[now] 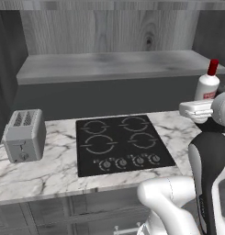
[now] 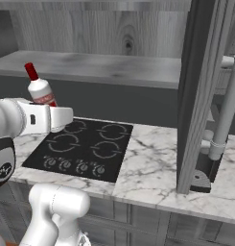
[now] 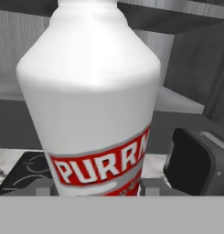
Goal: Sort all alcoholic drinks to one cabinet, and non-alcoholic drinks to the other.
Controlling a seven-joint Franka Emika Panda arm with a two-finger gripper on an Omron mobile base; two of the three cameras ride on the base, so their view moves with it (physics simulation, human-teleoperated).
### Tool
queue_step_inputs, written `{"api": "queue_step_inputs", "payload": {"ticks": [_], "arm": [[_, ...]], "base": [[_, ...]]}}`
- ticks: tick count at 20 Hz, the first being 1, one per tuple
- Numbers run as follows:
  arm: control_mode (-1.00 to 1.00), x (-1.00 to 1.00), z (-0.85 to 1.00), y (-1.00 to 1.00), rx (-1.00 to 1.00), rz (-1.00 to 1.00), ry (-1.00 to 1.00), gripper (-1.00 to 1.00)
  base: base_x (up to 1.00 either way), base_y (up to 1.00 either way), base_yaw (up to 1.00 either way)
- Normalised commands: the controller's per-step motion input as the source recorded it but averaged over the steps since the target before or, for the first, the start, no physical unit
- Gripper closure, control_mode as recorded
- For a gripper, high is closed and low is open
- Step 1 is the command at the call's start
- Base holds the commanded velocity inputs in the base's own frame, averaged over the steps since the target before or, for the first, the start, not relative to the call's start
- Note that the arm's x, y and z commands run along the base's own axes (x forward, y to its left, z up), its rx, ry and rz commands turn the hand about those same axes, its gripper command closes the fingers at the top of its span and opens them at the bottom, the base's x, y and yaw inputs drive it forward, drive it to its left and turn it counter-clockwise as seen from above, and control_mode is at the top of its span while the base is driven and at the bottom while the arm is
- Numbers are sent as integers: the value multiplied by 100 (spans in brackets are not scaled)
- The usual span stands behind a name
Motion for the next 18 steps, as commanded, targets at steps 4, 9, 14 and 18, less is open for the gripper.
{"api": "queue_step_inputs", "payload": {"ticks": [4,9,14,18], "arm": [[-100,-5,7,-1,0,0,-4,100],[-100,-3,12,-1,0,0,-3,100],[-100,0,14,0,0,0,0,100],[-100,3,14,0,0,0,0,100]], "base": [[0,0,0],[0,0,0],[0,0,0],[0,0,0]]}}
